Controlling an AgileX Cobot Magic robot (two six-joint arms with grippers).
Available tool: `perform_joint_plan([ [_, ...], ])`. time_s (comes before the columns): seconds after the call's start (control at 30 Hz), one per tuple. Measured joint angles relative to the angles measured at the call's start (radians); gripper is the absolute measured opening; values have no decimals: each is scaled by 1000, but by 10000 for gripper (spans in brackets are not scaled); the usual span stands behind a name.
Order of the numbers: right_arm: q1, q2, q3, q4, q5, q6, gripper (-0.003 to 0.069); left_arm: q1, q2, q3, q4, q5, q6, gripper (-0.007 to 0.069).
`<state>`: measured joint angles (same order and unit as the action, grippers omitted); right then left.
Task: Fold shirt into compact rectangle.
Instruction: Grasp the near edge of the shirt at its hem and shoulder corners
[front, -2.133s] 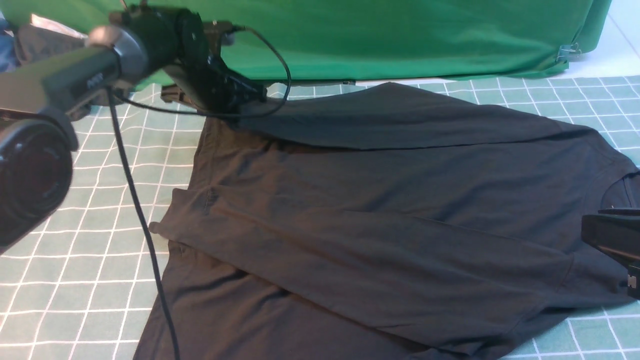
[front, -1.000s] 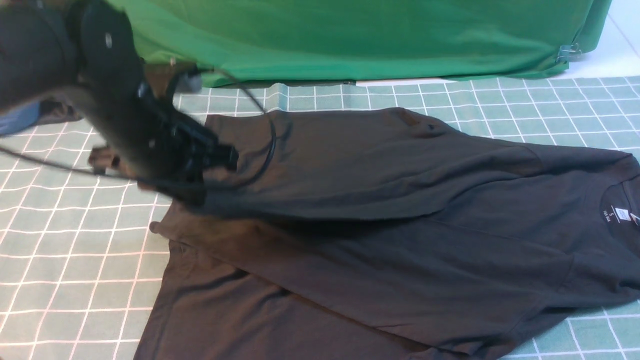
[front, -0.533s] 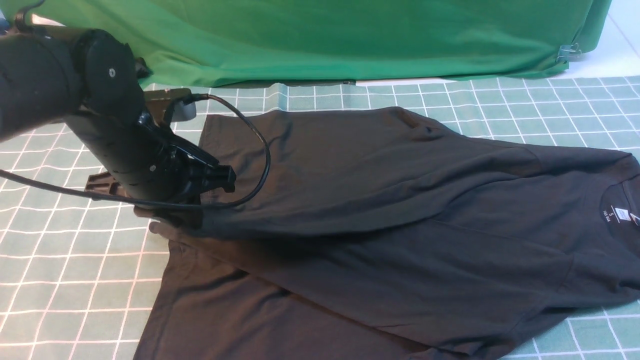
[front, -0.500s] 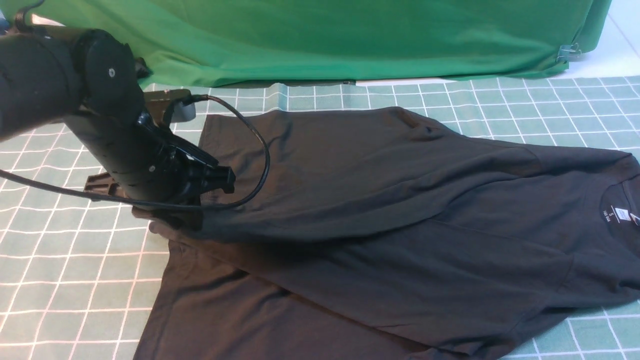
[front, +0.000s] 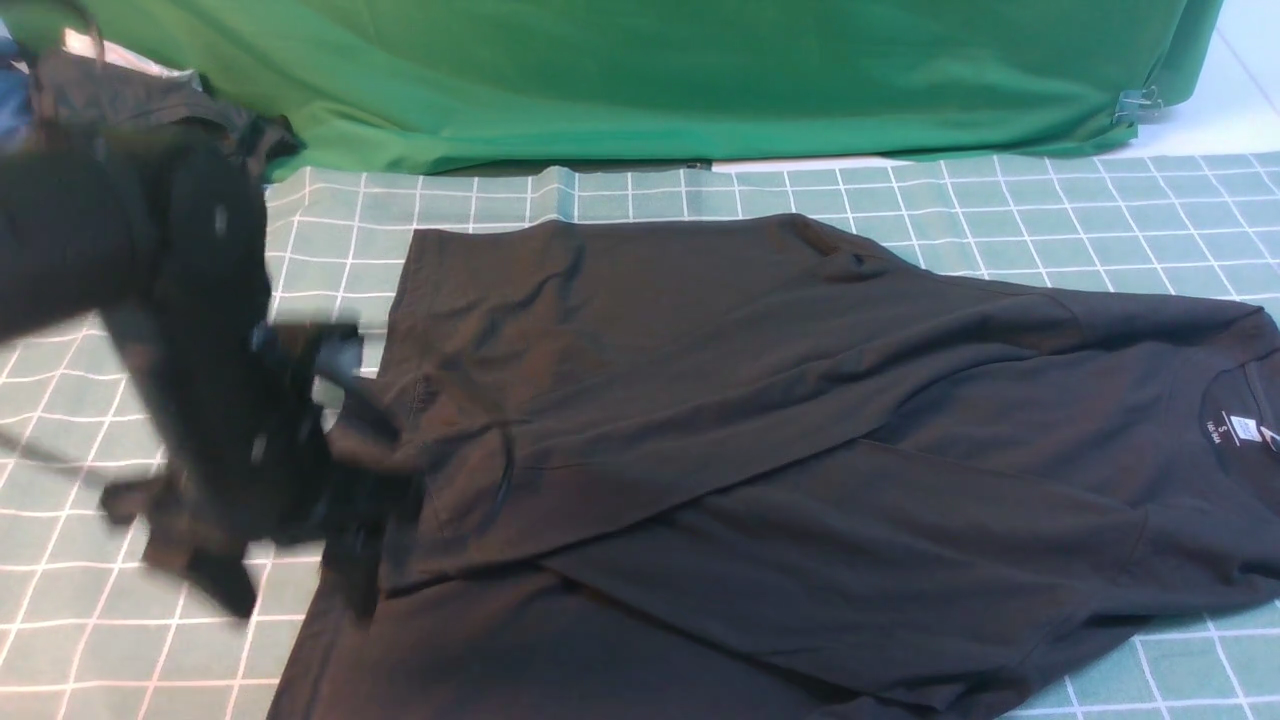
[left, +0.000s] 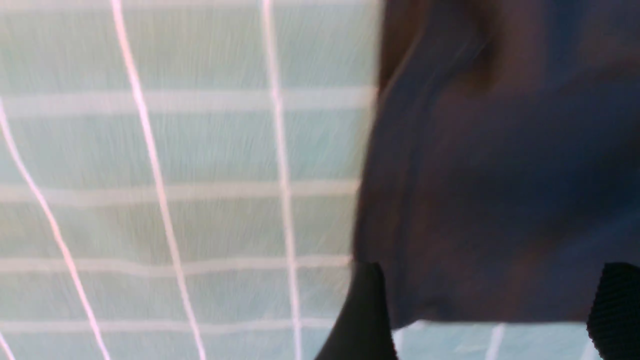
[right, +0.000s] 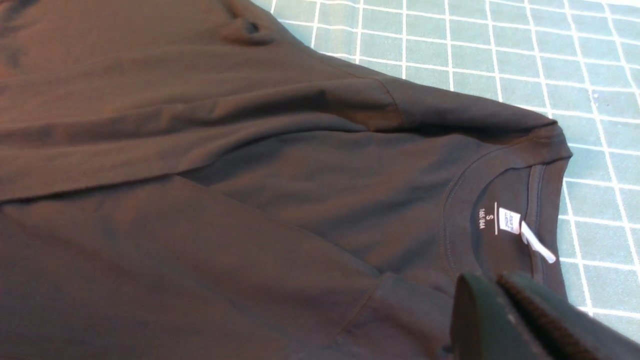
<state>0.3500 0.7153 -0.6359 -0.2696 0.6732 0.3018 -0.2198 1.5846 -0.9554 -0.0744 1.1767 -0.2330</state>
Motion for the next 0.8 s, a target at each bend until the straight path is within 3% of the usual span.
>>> perform_joint_plan([
  [0.17, 0, 0, 0, 7, -5, -4, 44, 0, -47, 200, -1, -152, -22, 529],
  [0.43, 0, 0, 0, 8, -12, -7, 50, 0, -66, 341, -17, -302, -16, 503],
  [0.53, 0, 0, 0, 8, -16, -7, 55, 0, -70, 346, -17, -314, 16, 386],
  [0.7, 0, 0, -1, 12, -17, -7, 57, 0, -72, 346, -32, -321, 57, 88],
  [0.8, 0, 1, -3, 13, 21, -7, 57, 0, -72, 340, -38, -312, 81, 24],
])
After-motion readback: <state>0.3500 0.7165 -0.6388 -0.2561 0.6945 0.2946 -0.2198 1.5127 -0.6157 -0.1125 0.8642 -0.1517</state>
